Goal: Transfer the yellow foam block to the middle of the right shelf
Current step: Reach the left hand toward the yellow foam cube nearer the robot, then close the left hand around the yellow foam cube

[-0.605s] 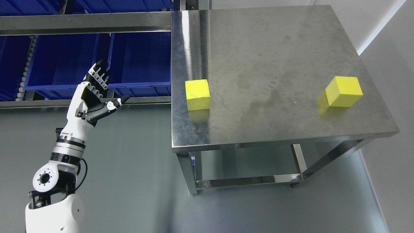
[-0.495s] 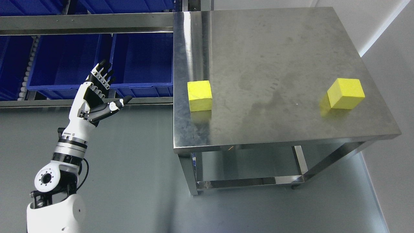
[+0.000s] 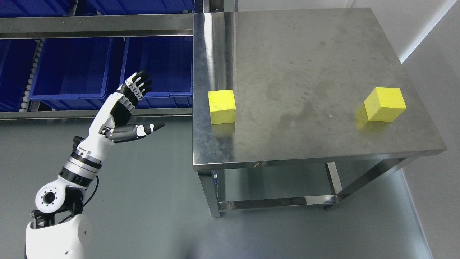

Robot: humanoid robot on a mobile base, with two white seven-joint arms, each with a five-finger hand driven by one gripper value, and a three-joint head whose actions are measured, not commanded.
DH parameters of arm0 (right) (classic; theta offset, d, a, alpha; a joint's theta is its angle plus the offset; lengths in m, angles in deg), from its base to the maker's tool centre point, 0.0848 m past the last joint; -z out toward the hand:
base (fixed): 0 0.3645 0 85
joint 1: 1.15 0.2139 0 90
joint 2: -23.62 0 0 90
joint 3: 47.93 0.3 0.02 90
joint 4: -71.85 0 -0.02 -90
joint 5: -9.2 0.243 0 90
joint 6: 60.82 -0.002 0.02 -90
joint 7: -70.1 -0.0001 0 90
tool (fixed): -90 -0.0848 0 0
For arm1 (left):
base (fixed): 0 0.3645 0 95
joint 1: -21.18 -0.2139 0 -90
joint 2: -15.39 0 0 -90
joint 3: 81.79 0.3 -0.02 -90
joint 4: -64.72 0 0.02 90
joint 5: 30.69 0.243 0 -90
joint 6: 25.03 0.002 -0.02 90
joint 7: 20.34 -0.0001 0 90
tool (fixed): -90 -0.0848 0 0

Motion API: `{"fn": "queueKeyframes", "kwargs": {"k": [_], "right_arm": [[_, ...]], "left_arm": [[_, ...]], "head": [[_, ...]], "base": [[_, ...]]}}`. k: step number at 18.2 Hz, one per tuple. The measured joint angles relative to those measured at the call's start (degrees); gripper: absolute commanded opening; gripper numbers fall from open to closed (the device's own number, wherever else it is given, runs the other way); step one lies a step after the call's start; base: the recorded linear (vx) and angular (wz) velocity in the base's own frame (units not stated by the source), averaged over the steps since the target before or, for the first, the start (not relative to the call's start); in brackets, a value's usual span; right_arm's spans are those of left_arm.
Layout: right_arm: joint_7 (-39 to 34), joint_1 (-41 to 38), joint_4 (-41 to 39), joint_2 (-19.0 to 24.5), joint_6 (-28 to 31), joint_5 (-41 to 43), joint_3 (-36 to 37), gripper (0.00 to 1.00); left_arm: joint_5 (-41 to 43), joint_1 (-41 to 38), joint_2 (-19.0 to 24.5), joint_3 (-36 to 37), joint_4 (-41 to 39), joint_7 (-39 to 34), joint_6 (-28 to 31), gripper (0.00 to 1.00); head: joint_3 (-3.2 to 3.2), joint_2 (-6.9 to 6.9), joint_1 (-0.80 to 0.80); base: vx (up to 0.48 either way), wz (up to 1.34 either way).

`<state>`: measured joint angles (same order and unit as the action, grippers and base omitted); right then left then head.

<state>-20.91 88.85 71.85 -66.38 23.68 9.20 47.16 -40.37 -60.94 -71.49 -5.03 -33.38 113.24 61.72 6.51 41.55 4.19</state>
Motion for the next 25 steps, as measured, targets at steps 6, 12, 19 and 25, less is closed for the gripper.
{"fn": "queueKeyframes", "kwargs": {"k": [6, 12, 19, 25], "right_arm": [[0.0, 0.0, 0.0, 0.0, 0.0, 0.0, 0.0, 1.0], [0.0, 0.0, 0.0, 0.0, 0.0, 0.0, 0.0, 1.0], [0.0, 0.0, 0.0, 0.0, 0.0, 0.0, 0.0, 1.0], [0.0, 0.0, 0.0, 0.0, 0.0, 0.0, 0.0, 1.0]], "left_arm": [[3.5, 5.7, 1.6, 6.2, 3.9, 2.4, -0.5, 0.97], [8.9, 13.1, 1.9, 12.7, 10.7, 2.6, -0.6, 0.97], [14.0, 19.4, 0.1, 18.5, 18.8, 2.6, 0.6, 0.94], [17.2, 23.2, -1.4, 21.3, 25.5, 2.6, 0.2, 0.62]], "head": [[0.0, 0.0, 0.0], [0.0, 0.0, 0.0], [0.0, 0.0, 0.0], [0.0, 0.0, 0.0]], "base": [[0.0, 0.0], [0.0, 0.0], [0.0, 0.0], [0.0, 0.0]]}}
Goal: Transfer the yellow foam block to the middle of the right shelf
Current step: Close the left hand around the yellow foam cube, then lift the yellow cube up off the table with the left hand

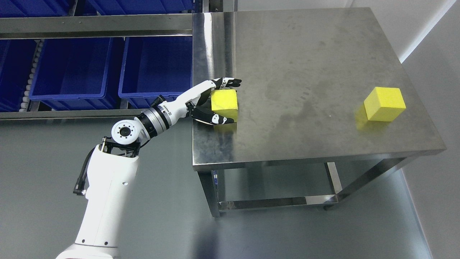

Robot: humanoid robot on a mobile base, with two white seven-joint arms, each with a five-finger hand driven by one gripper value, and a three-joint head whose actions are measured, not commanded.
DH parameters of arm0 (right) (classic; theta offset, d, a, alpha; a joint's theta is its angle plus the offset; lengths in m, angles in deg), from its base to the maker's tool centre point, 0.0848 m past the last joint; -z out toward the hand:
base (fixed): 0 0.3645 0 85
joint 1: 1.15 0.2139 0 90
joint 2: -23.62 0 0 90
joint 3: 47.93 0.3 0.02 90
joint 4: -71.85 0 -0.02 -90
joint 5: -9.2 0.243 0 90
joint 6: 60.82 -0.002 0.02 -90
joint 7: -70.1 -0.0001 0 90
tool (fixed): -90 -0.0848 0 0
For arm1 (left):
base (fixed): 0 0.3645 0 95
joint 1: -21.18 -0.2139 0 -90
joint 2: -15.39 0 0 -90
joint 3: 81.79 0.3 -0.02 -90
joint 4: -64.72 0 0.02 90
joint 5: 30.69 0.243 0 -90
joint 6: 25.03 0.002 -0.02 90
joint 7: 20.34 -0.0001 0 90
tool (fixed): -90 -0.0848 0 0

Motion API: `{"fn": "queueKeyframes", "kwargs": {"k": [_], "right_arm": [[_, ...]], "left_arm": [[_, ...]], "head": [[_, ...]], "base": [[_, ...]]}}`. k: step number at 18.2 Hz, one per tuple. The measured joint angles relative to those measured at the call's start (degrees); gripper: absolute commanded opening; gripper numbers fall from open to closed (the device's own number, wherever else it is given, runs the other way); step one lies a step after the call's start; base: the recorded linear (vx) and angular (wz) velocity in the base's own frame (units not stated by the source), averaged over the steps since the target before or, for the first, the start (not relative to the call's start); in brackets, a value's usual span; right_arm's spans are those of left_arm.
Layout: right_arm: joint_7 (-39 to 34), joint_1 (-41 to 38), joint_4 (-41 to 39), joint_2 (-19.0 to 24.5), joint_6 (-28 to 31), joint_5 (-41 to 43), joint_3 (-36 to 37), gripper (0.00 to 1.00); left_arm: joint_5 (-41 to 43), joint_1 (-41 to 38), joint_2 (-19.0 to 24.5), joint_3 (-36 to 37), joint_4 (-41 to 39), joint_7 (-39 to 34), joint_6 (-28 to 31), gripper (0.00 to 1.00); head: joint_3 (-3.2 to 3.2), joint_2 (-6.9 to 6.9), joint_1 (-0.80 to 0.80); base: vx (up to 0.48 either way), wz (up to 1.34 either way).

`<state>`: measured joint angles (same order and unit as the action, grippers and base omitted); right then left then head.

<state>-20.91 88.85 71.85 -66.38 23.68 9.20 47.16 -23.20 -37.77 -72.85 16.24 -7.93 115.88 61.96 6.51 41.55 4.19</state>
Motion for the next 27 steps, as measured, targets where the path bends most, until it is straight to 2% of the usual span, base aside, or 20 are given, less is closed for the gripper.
{"fn": "queueKeyframes", "kwargs": {"k": [3, 4, 8, 11, 13, 15, 20, 23, 27], "right_arm": [[0.0, 0.0, 0.0, 0.0, 0.0, 0.0, 0.0, 1.0], [0.0, 0.0, 0.0, 0.0, 0.0, 0.0, 0.0, 1.0], [0.0, 0.0, 0.0, 0.0, 0.0, 0.0, 0.0, 1.0], [0.0, 0.0, 0.0, 0.0, 0.0, 0.0, 0.0, 1.0], [0.0, 0.0, 0.0, 0.0, 0.0, 0.0, 0.0, 1.0], [0.0, 0.0, 0.0, 0.0, 0.0, 0.0, 0.0, 1.0], [0.0, 0.0, 0.0, 0.0, 0.0, 0.0, 0.0, 1.0], [0.0, 0.0, 0.0, 0.0, 0.0, 0.0, 0.0, 1.0], [0.0, 0.0, 0.0, 0.0, 0.0, 0.0, 0.0, 1.0]], "left_arm": [[0.5, 0.8, -0.5, 0.4, 2.1, 0.1, -1.3, 0.37], [0.5, 0.9, -0.6, 0.2, 2.7, 0.2, -2.0, 0.33], [-2.0, 1.3, -0.9, -1.5, 4.3, 1.0, -4.9, 0.35], [-7.8, 2.4, -1.1, -3.9, 3.0, -1.0, -10.0, 0.35], [-12.1, 2.9, -1.3, -5.9, 1.2, -3.4, -14.4, 0.42], [-14.9, 3.1, -1.3, -7.9, -0.7, -8.4, -17.7, 0.46], [-18.7, 2.0, -1.5, -12.1, -5.1, -30.3, -21.3, 0.44], [-19.6, 0.0, -1.6, -13.8, -7.0, -35.3, -21.8, 0.43], [-20.2, -3.1, -1.6, -15.9, -8.8, -36.9, -21.8, 0.43]], "head": [[0.0, 0.0, 0.0], [0.0, 0.0, 0.0], [0.0, 0.0, 0.0], [0.0, 0.0, 0.0], [0.0, 0.0, 0.0], [0.0, 0.0, 0.0], [0.0, 0.0, 0.0], [0.0, 0.0, 0.0], [0.0, 0.0, 0.0]], "base": [[0.0, 0.04], [-0.002, 0.05], [-0.002, 0.01], [-0.002, -0.02], [0.0, 0.0], [0.002, 0.06], [-0.001, 0.09], [0.01, 0.17], [0.037, 0.3]]}}
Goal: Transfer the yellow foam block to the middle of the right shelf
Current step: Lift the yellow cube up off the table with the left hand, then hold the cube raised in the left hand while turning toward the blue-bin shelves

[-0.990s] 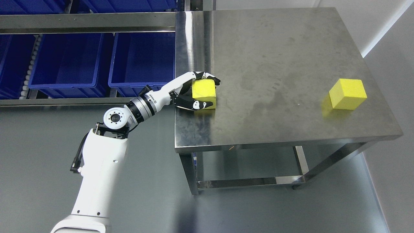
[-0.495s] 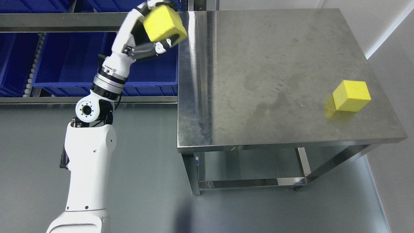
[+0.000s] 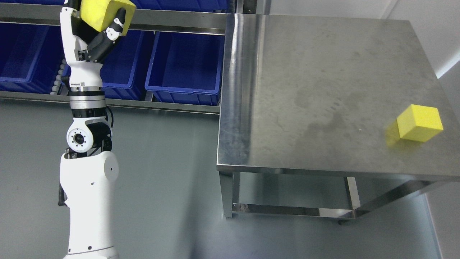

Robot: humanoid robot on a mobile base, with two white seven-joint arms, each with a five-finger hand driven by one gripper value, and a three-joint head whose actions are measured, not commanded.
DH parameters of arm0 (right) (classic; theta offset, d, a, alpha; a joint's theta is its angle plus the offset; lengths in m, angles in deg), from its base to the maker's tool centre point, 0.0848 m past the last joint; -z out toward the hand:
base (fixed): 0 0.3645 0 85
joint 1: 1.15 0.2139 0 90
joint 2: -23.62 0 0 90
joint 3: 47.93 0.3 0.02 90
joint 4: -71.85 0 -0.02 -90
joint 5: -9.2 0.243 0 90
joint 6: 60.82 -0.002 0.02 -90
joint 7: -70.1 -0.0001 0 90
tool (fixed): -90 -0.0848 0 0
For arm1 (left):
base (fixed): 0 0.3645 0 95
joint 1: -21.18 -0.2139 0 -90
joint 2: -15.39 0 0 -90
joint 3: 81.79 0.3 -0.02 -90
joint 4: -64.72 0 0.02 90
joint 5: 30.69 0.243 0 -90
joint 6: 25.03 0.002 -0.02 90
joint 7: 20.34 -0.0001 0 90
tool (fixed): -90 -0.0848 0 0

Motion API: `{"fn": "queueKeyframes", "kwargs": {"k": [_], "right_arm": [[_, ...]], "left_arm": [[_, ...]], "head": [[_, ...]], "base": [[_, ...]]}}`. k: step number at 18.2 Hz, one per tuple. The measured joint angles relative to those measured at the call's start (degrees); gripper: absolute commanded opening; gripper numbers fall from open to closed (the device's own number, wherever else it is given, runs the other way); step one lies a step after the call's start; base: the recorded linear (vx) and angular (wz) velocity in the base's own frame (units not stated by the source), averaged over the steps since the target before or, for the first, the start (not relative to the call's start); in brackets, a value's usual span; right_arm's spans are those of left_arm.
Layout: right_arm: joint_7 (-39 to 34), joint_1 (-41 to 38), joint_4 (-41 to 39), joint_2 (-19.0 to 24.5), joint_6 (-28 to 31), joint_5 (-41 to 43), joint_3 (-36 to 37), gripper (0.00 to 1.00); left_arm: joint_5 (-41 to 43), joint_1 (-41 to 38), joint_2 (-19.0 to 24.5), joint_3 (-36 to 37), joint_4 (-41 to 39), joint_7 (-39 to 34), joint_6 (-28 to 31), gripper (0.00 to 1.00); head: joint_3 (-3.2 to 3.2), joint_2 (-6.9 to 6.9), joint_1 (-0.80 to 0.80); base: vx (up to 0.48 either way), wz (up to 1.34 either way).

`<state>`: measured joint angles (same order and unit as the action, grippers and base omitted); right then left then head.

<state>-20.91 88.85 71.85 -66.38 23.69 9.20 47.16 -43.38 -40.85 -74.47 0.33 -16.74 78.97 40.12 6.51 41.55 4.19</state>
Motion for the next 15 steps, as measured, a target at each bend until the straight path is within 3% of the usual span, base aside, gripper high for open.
{"fn": "queueKeyframes", "kwargs": {"k": [15], "right_arm": [[0.0, 0.0, 0.0, 0.0, 0.0, 0.0, 0.0, 1.0]], "left_arm": [[-0.6, -5.2, -0.1, -5.1, -4.7, 0.1, 2.5, 0.42]], "head": [[0.0, 0.0, 0.0]], "base": [[0.064, 0.56]]}}
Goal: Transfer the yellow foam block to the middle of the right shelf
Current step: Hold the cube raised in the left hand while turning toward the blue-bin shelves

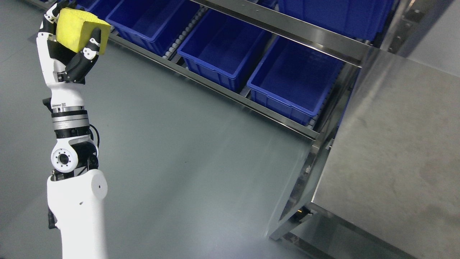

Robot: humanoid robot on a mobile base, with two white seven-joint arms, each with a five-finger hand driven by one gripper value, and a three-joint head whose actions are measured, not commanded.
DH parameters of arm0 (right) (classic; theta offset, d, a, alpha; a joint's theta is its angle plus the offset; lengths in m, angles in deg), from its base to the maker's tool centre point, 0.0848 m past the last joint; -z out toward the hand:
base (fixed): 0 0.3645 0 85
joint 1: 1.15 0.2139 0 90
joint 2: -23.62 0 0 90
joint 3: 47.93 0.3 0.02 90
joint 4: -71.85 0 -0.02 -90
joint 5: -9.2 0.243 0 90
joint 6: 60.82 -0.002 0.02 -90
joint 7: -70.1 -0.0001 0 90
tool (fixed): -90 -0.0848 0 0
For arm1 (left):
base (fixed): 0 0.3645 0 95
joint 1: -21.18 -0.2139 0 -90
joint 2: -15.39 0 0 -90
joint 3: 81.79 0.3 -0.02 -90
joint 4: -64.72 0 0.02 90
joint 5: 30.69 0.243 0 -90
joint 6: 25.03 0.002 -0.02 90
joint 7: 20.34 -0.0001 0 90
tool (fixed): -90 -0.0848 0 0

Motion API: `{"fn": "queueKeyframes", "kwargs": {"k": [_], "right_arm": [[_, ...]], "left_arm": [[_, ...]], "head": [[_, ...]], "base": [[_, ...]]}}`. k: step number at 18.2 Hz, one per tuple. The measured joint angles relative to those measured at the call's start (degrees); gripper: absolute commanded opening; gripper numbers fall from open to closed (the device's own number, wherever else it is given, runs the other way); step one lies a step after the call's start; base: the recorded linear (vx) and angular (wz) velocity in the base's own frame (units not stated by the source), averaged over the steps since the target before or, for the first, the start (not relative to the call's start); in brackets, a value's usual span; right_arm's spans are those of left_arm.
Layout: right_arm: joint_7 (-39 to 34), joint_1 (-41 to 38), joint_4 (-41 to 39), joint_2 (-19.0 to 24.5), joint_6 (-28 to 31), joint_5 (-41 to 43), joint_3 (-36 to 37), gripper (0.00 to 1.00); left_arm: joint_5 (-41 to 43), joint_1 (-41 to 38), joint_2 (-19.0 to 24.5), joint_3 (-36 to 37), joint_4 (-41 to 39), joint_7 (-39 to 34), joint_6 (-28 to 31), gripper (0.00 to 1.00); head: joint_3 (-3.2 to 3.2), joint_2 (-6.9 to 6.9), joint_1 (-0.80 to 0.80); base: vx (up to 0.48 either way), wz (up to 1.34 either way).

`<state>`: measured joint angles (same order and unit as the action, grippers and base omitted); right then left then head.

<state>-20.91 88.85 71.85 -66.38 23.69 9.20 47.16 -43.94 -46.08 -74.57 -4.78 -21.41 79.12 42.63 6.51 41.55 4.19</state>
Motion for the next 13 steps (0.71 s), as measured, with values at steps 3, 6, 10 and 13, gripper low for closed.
{"fn": "queueKeyframes", "kwargs": {"k": [3, 6, 10, 13], "right_arm": [[0.0, 0.0, 0.0, 0.0, 0.0, 0.0, 0.0, 1.0], [0.0, 0.0, 0.0, 0.0, 0.0, 0.0, 0.0, 1.0], [0.0, 0.0, 0.0, 0.0, 0.0, 0.0, 0.0, 1.0], [0.0, 0.0, 0.0, 0.0, 0.0, 0.0, 0.0, 1.0]], "left_arm": [[0.0, -0.1, 0.0, -0.3, -0.7, 0.0, 0.4, 0.42], [0.0, -0.2, 0.0, -0.4, -1.5, 0.0, 1.9, 0.42], [0.0, -0.3, 0.0, -0.6, -2.4, 0.0, 2.4, 0.42], [0.0, -0.3, 0.0, -0.7, -2.9, 0.0, 2.5, 0.42]], "head": [[0.0, 0.0, 0.0], [0.0, 0.0, 0.0], [0.0, 0.0, 0.0], [0.0, 0.0, 0.0]], "base": [[0.058, 0.66], [0.058, 0.72], [0.072, 0.75], [0.075, 0.67]]}}
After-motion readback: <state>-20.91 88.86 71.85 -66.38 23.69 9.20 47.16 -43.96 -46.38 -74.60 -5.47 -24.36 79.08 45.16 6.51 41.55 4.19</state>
